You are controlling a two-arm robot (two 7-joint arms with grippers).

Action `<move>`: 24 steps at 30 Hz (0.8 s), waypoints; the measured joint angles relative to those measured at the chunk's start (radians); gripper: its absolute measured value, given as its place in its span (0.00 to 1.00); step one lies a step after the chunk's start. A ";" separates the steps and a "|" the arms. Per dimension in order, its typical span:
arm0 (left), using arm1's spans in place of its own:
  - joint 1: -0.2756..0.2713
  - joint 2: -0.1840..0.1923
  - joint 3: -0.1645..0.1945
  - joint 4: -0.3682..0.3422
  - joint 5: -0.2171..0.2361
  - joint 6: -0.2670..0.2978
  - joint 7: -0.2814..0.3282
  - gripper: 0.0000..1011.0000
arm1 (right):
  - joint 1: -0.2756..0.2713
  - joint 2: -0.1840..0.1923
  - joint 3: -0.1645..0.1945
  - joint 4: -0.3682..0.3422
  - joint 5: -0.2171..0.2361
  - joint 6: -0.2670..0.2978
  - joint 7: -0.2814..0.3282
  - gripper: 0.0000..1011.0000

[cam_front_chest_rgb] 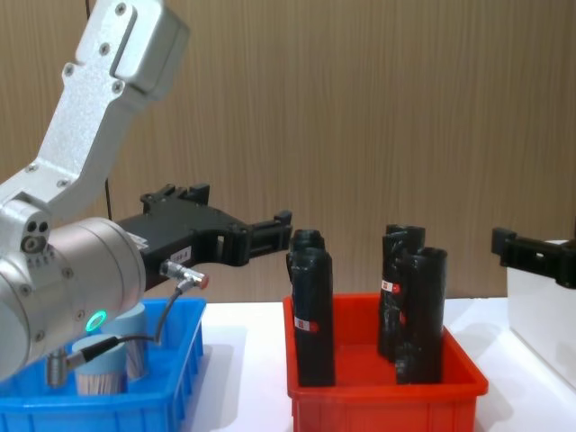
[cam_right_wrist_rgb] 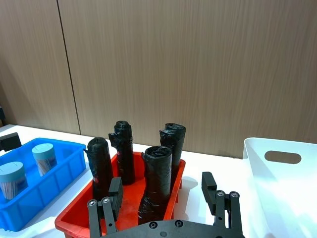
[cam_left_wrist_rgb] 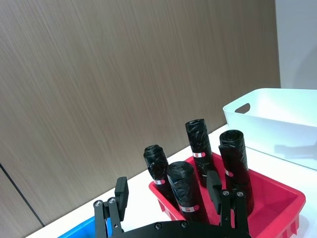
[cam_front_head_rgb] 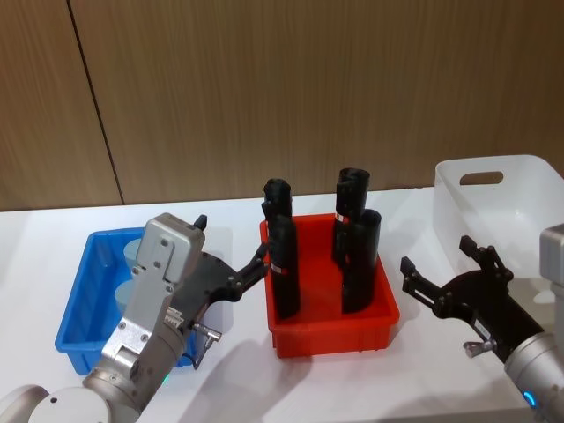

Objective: Pick the cotton swabs from the blue box and place them into the white box.

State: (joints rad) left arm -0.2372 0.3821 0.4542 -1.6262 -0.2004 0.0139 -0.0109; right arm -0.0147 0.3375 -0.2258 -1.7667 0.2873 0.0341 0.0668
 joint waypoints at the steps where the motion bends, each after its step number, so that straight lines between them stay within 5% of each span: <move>1: 0.000 0.000 0.000 0.000 0.000 0.000 0.000 0.99 | 0.000 0.000 0.000 0.000 0.000 0.000 0.000 0.99; 24: -0.005 0.001 -0.009 0.010 -0.004 -0.003 -0.005 0.99 | 0.000 0.000 0.000 0.000 0.000 0.000 0.000 0.99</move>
State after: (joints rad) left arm -0.2425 0.3826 0.4455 -1.6162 -0.2045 0.0111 -0.0160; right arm -0.0146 0.3375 -0.2258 -1.7667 0.2874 0.0341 0.0667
